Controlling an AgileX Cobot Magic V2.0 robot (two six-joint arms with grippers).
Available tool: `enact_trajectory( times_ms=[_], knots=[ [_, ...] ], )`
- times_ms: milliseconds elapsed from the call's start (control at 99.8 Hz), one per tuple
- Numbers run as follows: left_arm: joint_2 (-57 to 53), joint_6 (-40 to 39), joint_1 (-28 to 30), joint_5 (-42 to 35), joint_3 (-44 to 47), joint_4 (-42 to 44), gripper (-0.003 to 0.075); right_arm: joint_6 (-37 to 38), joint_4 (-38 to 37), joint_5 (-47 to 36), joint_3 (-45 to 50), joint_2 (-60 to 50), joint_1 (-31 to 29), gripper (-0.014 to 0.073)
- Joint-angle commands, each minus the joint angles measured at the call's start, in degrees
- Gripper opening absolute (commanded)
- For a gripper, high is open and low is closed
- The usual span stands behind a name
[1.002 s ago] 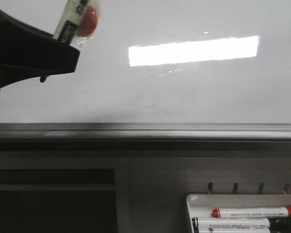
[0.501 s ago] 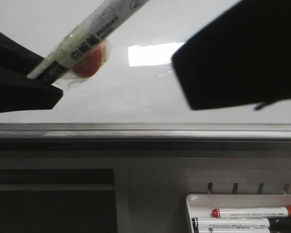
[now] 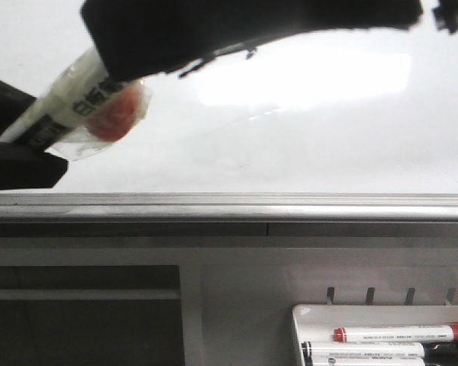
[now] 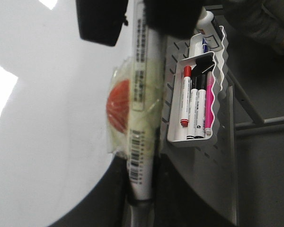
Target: Write number 2 on whiteboard
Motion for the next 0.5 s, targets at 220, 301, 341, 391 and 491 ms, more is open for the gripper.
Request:
enact_trajectory(
  times_ms=[220, 301, 341, 391, 491],
  knots=[
    [-0.4, -0.29, -0.55, -2.44, -1.49, -0.13, -0.002, -0.48, -0.53, -3.74, -2.15, 0.13, 0.03, 0.0358],
    [-0.4, -0.29, -0.55, -1.56, -1.49, -0.13, -0.002, -0.48, -0.53, -3.15, -2.15, 0.13, 0.24, 0.0309],
    [-0.4, -0.29, -0.55, -1.55, -1.49, -0.13, -0.002, -0.48, -0.53, -3.05, -2.15, 0.13, 0.24, 0.028],
    [-0.4, -0.29, -0.55, -1.55, -1.49, -0.13, -0.002, -0.48, -0.53, -3.05, -2.15, 0.13, 0.24, 0.0244],
    [-0.4, -0.29, -0.55, -1.55, -1.49, -0.13, -0.002, -0.48, -0.53, -2.91, -2.15, 0.13, 0.24, 0.0139]
  ],
)
